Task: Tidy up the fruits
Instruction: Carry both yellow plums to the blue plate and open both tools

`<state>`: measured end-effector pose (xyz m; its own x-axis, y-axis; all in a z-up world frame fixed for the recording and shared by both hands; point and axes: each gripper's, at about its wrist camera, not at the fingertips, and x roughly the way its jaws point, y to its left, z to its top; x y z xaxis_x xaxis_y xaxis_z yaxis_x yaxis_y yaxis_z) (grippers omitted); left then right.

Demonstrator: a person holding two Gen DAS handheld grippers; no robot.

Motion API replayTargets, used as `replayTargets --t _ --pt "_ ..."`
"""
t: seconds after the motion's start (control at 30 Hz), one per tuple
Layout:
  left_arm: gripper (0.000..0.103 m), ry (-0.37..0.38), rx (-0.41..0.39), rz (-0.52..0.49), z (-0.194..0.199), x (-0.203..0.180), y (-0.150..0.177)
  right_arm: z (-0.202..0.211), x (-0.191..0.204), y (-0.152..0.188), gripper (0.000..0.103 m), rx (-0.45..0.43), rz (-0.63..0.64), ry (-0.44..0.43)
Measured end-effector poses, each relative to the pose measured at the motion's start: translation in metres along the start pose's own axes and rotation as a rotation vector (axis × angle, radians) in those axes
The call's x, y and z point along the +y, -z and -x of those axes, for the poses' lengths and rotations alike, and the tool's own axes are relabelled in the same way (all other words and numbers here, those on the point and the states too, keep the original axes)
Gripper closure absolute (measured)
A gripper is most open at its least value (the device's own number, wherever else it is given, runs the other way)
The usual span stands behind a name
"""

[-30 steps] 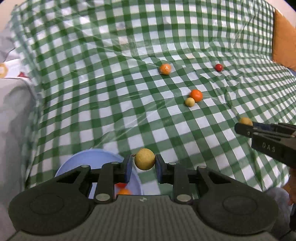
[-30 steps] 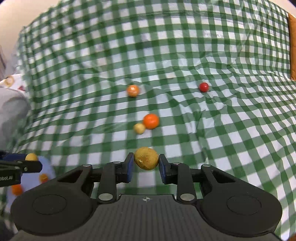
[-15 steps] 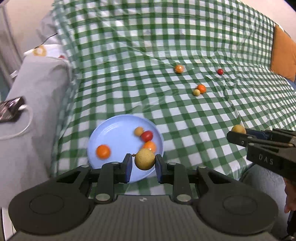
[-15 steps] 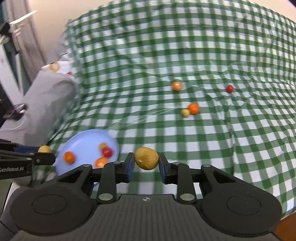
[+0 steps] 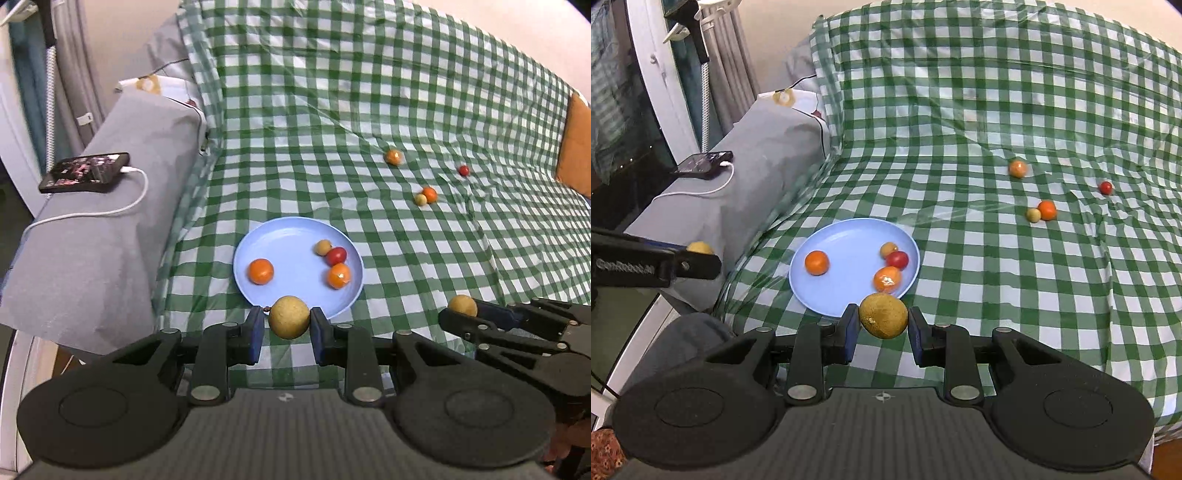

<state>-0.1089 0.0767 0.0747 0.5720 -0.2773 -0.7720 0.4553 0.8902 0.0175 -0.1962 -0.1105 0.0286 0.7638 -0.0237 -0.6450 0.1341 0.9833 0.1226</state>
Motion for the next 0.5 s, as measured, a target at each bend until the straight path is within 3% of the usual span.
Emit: replayTargets --t 0.5 --pt "0.074 0.016 0.030 0.037 -0.026 0.016 -0.003 -0.013 0.012 0.000 0.073 0.033 0.050 -0.007"
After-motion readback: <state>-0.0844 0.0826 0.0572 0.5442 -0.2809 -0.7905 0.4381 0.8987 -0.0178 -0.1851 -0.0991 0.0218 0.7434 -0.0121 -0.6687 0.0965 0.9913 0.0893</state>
